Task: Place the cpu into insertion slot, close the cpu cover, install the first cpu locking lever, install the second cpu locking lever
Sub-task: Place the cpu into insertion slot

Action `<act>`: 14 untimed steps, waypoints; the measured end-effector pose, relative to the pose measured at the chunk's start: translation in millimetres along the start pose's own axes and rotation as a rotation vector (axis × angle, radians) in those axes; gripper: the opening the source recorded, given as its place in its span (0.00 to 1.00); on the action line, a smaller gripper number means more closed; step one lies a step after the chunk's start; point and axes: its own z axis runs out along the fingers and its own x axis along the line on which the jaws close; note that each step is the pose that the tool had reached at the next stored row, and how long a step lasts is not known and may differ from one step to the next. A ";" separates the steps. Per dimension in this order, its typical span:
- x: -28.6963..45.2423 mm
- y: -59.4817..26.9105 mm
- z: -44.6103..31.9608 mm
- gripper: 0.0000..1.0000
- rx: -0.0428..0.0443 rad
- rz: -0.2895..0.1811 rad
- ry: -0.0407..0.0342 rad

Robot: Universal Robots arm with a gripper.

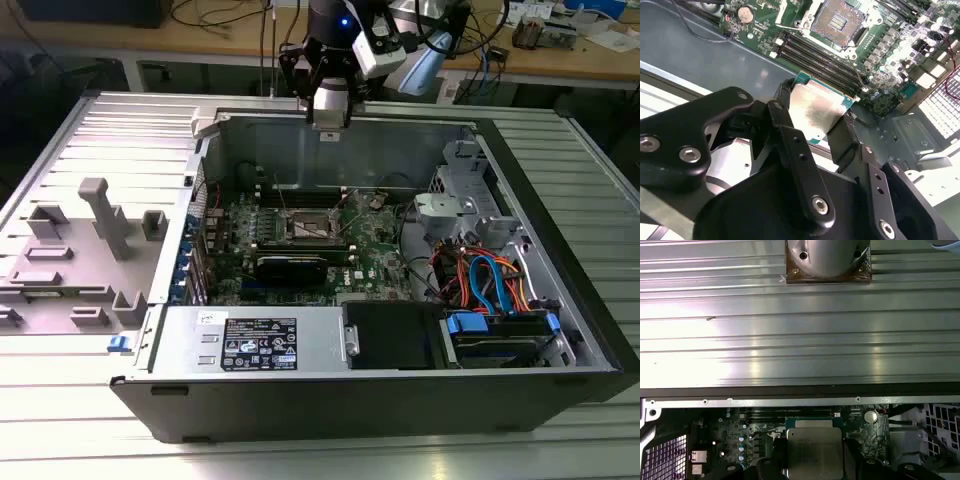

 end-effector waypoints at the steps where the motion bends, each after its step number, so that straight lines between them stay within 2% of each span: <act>1: 0.0 0.0 0.0 0.54 -0.0002 0.000 0.0000; 7: -0.1 -2.9 -0.3 0.54 -0.0001 0.000 0.0001; 14: -0.4 -15.9 -1.2 0.54 -0.0002 0.000 0.0001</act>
